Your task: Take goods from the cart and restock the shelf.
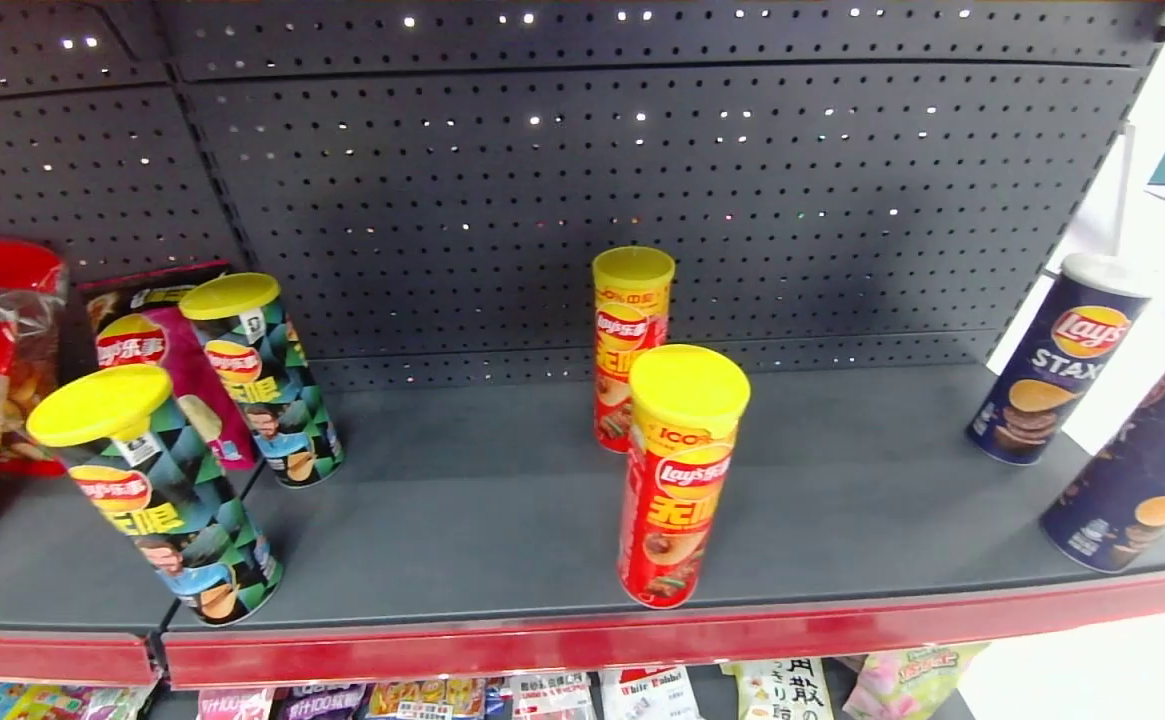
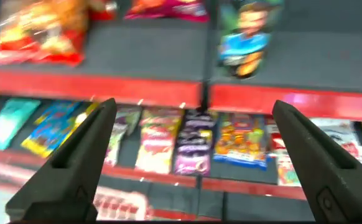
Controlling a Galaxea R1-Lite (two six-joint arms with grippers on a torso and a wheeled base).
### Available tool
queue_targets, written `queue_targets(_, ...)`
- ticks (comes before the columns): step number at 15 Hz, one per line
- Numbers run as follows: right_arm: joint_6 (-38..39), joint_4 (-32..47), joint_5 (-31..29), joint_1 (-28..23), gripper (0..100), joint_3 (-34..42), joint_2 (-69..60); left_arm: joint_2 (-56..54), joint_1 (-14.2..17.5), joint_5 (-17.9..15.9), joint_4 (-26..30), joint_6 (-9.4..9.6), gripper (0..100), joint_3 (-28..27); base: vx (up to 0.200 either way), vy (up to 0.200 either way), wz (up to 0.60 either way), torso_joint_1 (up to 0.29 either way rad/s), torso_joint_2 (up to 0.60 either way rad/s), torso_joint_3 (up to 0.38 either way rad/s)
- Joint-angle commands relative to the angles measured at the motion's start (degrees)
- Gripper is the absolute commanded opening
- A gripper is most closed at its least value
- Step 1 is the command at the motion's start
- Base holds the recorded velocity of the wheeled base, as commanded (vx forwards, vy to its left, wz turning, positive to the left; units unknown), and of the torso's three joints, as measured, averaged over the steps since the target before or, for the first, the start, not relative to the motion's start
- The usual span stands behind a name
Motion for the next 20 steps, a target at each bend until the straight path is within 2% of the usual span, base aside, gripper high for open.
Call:
queue_targets(1, 0.0, 0.0, 0.0, 0.0, 100, 0.0, 0.0, 0.3, 0.0, -0.5, -0.8, -0.09, 100, 0.9, 0.000, 0.000, 0.00, 0.000, 0.00, 0.000)
queue_targets(2, 0.0, 0.0, 0.0, 0.0, 100, -0.1, 0.0, 0.3, 0.0, -2.2, -2.1, -0.36, 100, 2.2, 0.000, 0.000, 0.00, 0.000, 0.00, 0.000)
queue_targets(4, -0.2, 0.0, 0.1, 0.0, 100, -0.1, 0.0, 0.3, 0.0, -7.2, -11.3, -2.29, 100, 7.8, 0.000, 0.000, 0.00, 0.000, 0.00, 0.000)
queue_targets(5, -0.4, 0.0, 0.1, 0.0, 100, -0.1, 0.0, 0.3, 0.0, -8.0, -18.1, -2.29, 100, 12.5, 0.000, 0.000, 0.00, 0.000, 0.00, 0.000)
queue_targets(6, -0.5, 0.0, 0.1, 0.0, 100, -0.1, 0.0, 0.3, 0.0, -8.0, -22.1, -2.29, 100, 15.4, 0.000, 0.000, 0.00, 0.000, 0.00, 0.000)
queue_targets(7, -1.4, 0.0, 0.1, 0.0, 100, -0.2, 0.0, 0.2, 0.0, -7.2, -28.8, -1.94, 100, 21.2, 0.000, 0.000, 0.00, 0.000, 0.00, 0.000)
queue_targets(8, -1.8, -0.2, 1.1, 0.2, 100, -3.0, 0.8, 0.2, 0.0, -6.6, -25.7, -2.03, 100, 20.9, 0.000, 0.000, 0.00, 0.000, 0.00, 0.000)
queue_targets(10, 1.5, -1.1, 3.3, 0.6, 100, -18.3, 18.1, 0.3, 0.0, -7.3, -26.8, -2.12, 100, 21.2, 0.000, 0.000, 0.00, 0.000, 0.00, 0.000)
queue_targets(11, 2.7, -1.1, 5.8, 2.5, 100, -24.2, 22.8, 0.3, -0.5, -7.6, -26.8, -2.12, 100, 21.2, 0.000, 0.000, 0.00, 0.000, 0.00, 0.000)
queue_targets(13, -3.3, -1.1, 14.0, 7.0, 100, -25.3, 26.0, 0.2, -2.3, -7.6, -26.8, -2.03, 100, 21.2, 0.000, 0.000, 0.00, 0.000, 0.00, 0.000)
queue_targets(14, -4.9, -1.2, 15.3, 8.2, 100, -25.2, 28.7, 0.1, -2.3, -7.6, -26.8, -1.85, 100, 21.2, 0.000, 0.000, 0.00, 0.000, 0.00, 0.000)
queue_targets(17, -4.7, -1.9, 15.4, 11.8, 100, -29.3, 39.2, 0.1, -2.3, -7.2, -26.8, -1.24, 100, 21.2, 0.000, 0.000, 0.00, 0.000, 0.00, 0.000)
queue_targets(20, -4.9, -2.8, 15.3, 14.3, 100, -30.1, 46.2, 0.1, -2.3, -6.4, -26.8, -1.15, 100, 21.2, 0.000, 0.000, 0.00, 0.000, 0.00, 0.000)
